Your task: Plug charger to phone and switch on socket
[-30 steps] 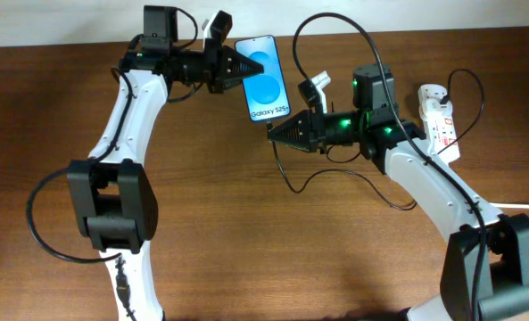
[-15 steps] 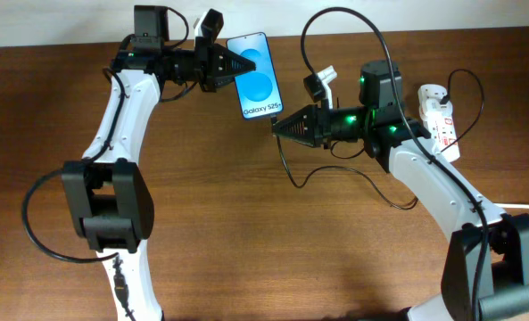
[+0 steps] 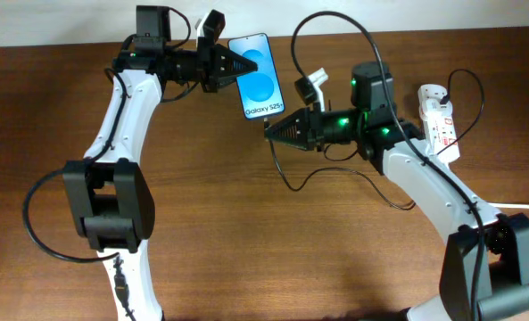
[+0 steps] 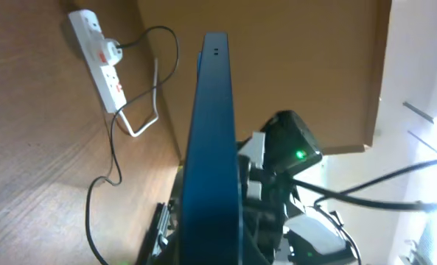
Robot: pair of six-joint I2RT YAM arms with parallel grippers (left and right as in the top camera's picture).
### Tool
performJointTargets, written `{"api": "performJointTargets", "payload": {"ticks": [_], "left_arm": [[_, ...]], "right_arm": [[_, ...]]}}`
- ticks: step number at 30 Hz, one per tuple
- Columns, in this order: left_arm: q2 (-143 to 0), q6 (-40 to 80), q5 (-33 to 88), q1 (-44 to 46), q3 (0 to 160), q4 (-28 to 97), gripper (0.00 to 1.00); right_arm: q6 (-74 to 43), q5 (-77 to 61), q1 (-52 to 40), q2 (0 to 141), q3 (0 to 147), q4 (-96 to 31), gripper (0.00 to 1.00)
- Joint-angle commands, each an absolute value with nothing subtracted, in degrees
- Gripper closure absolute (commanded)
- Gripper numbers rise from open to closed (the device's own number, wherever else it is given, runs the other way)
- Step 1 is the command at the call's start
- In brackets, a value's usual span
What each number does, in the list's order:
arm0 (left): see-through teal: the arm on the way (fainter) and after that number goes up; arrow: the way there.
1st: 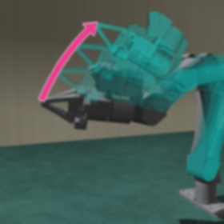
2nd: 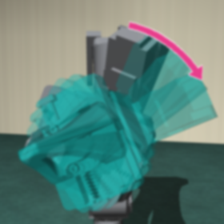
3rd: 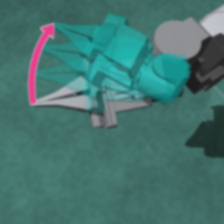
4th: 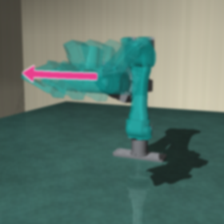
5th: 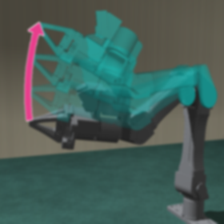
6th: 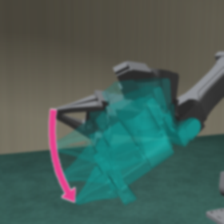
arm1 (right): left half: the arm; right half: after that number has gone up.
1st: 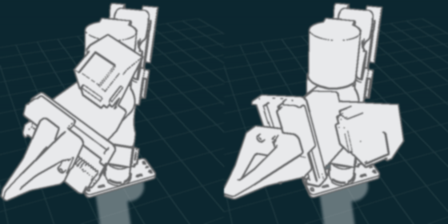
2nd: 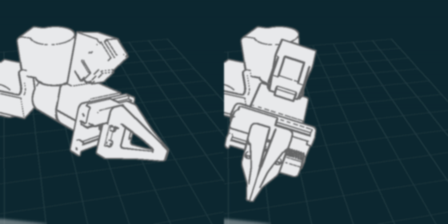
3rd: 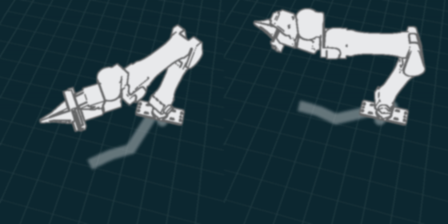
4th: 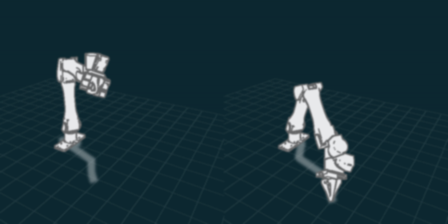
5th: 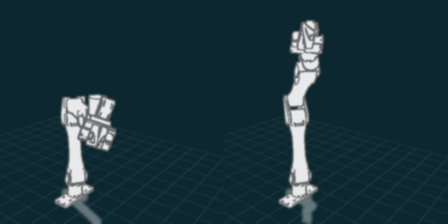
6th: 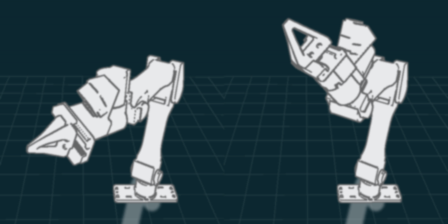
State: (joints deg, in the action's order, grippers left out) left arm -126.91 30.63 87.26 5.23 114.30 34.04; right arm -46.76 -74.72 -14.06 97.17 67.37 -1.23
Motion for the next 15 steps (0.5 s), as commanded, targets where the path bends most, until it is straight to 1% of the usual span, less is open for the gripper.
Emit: {"api": "performJointTargets", "payload": {"ticks": [1,15], "left_arm": [[-125.9,30.1,88.2,5.3,114.8,33.9,1.00],[-125.9,30.1,89.2,5.1,114.8,33.9,1.00]], "right_arm": [[-46.5,-75.8,-14.2,97.3,67.4,-1.0,0.96],[-46.6,-75.0,-14.2,97.3,67.4,-1.3,0.96]]}}
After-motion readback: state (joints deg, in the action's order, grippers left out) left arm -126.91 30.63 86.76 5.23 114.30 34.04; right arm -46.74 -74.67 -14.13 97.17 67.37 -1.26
